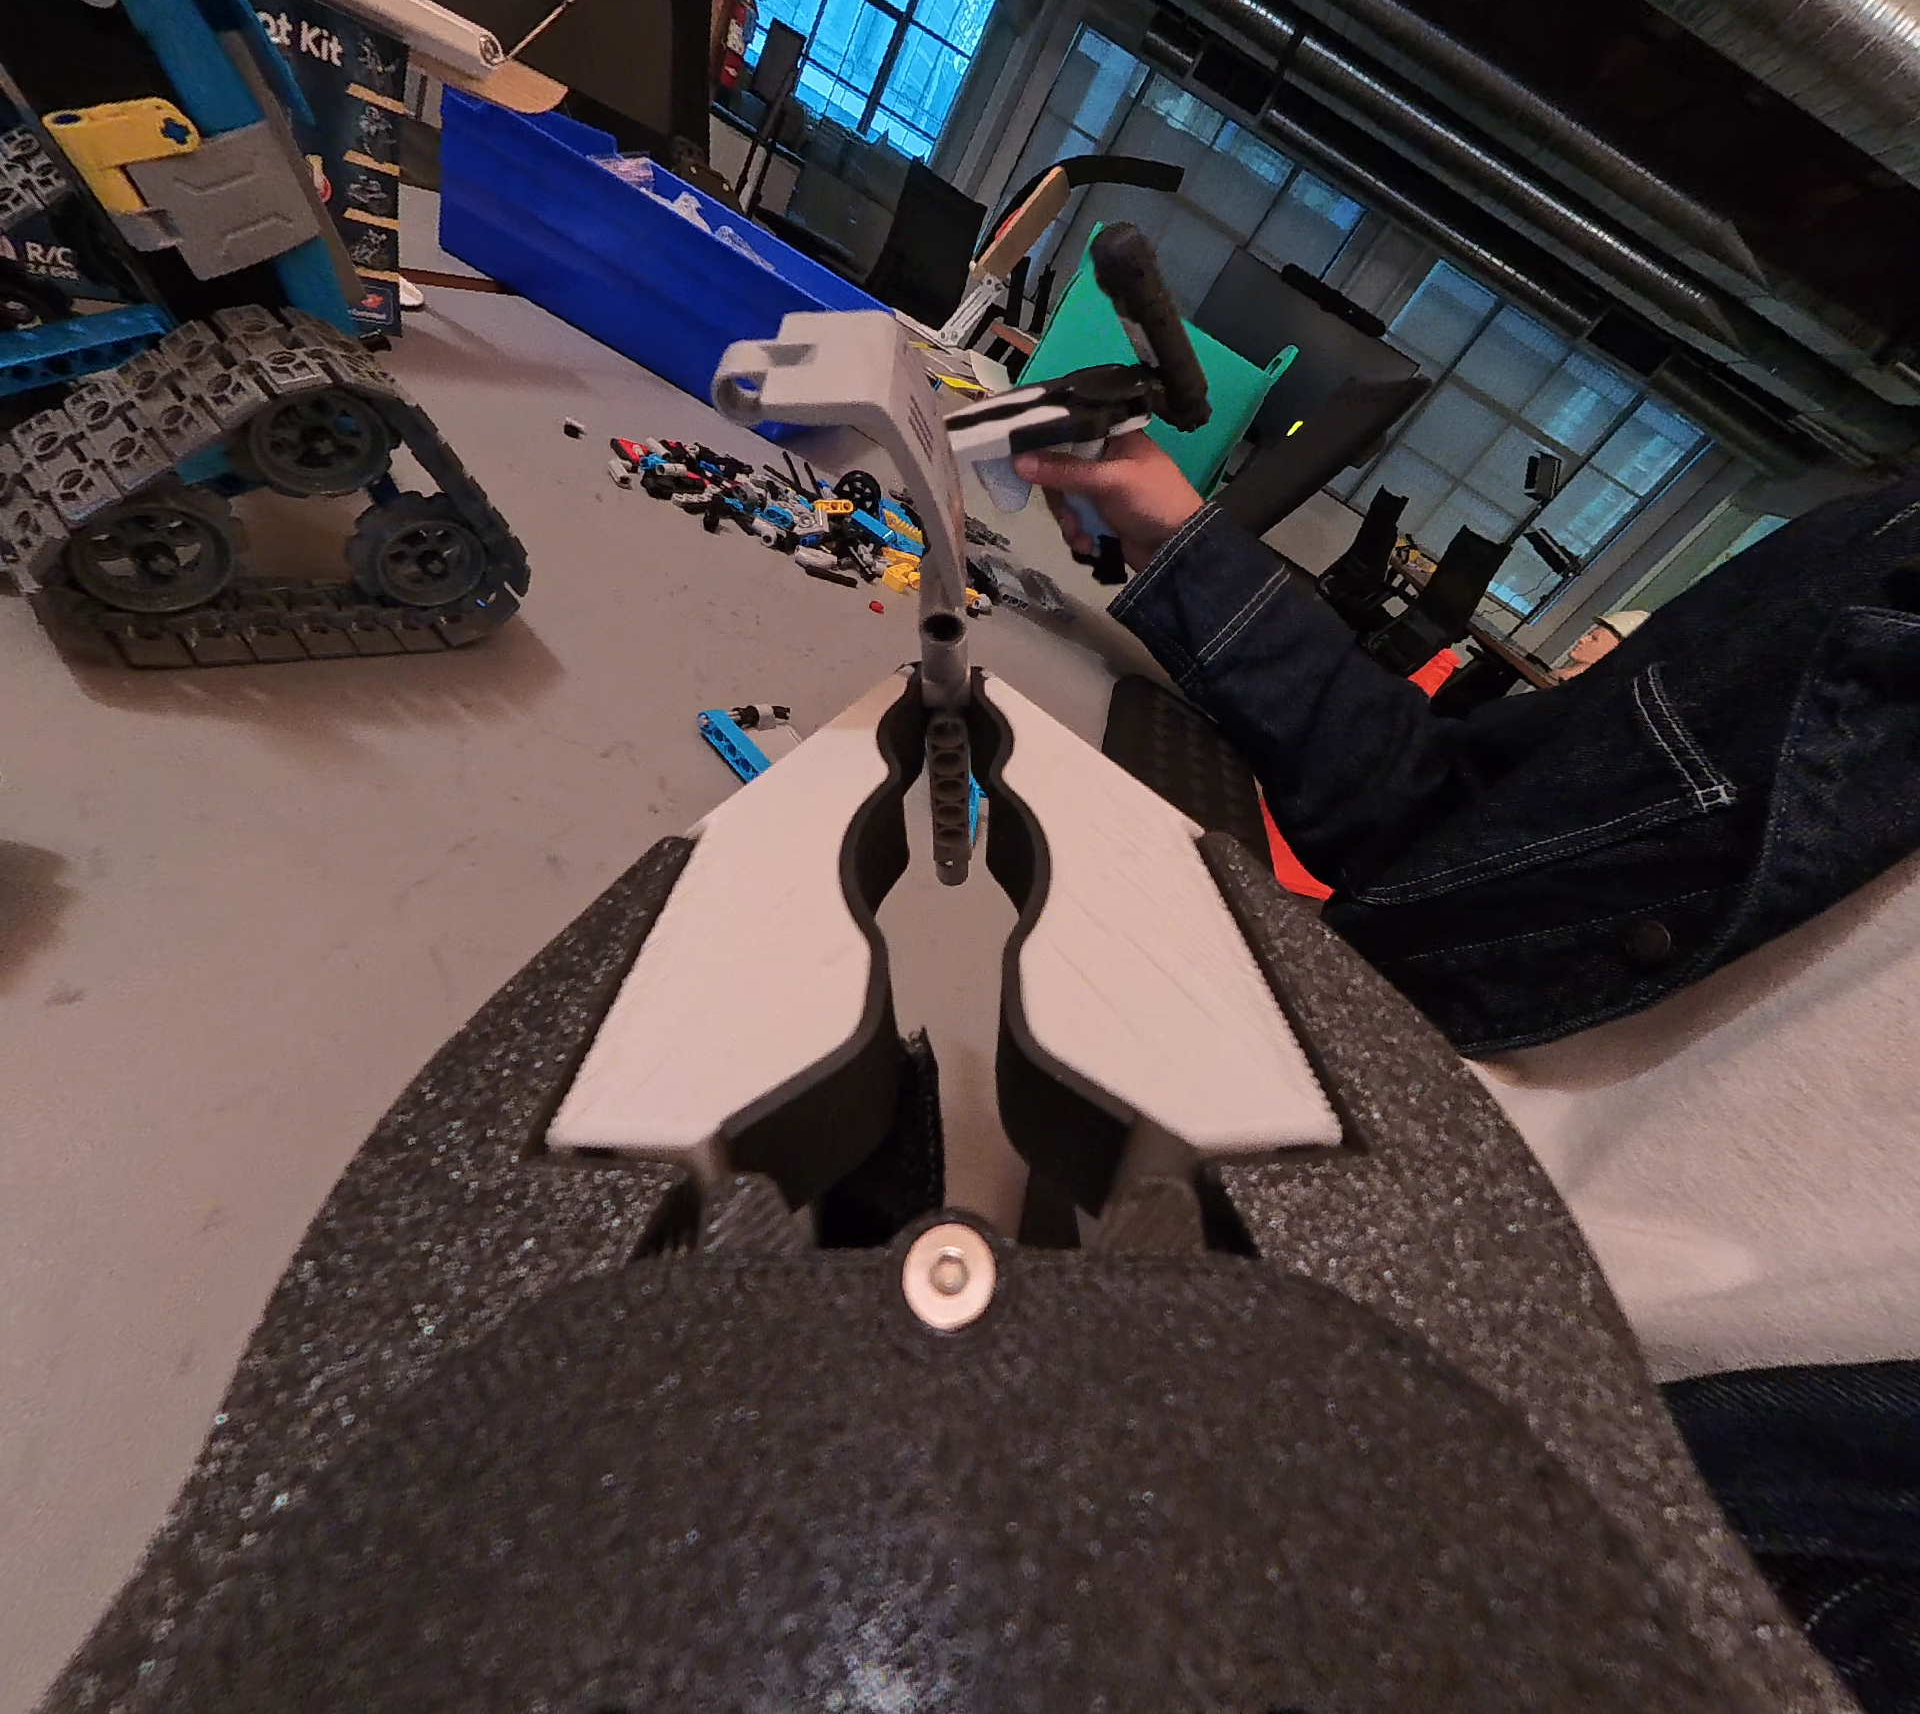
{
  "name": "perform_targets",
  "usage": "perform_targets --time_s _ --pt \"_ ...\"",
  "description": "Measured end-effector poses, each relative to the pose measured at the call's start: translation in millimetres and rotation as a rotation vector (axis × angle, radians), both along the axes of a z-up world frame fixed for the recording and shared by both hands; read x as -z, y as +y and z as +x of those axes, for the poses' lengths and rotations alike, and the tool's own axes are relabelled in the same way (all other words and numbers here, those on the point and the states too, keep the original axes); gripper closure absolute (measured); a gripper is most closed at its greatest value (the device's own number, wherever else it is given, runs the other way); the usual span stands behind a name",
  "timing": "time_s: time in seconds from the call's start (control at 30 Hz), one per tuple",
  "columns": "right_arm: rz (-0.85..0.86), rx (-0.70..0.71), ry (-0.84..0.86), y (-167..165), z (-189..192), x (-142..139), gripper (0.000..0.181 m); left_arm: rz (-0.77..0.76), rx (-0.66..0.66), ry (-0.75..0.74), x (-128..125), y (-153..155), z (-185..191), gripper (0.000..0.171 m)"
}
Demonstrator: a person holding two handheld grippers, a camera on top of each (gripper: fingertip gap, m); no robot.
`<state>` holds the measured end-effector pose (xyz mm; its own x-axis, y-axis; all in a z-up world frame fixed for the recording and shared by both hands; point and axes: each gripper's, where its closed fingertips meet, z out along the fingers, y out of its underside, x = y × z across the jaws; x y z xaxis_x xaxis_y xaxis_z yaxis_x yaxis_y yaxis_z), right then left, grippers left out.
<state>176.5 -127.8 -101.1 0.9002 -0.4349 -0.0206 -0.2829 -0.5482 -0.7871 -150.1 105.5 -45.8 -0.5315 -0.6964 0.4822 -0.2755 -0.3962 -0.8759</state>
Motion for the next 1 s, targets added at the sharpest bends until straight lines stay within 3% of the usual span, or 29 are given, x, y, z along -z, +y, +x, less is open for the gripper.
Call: perform_targets --time_s 0.17,0.27,0.37,0.43,0.5,0.67,1.0 --pt "0.068 -0.077 0.052 29 -29 -18 0.155 -0.026 0.000 0.005 -1 1 1 0.166" --pt "0.207 -0.353 0.110 95 -110 -39 0.151 -0.053 0.030 0.010 -1 -2 1 0.166" --pt "0.395 -0.698 0.314 159 -225 -61 0.143 -0.173 0.155 0.002 -11 -13 -6 0.166" --pt "0.499 -0.837 0.475 187 -279 -73 0.144 -0.270 0.226 0.018 -16 -17 -9 0.166" --pt "0.497 -0.919 0.600 207 -314 -71 0.144 -0.282 0.231 0.033 -15 -18 -9 0.166" --pt "0.512 -0.947 0.619 228 -334 -73 0.151 -0.246 0.249 0.030 -14 -25 -11 0.166" --pt "0.514 -0.969 0.578 224 -334 -77 0.177 -0.151 0.255 0.064 -4 -36 -9 0.166"
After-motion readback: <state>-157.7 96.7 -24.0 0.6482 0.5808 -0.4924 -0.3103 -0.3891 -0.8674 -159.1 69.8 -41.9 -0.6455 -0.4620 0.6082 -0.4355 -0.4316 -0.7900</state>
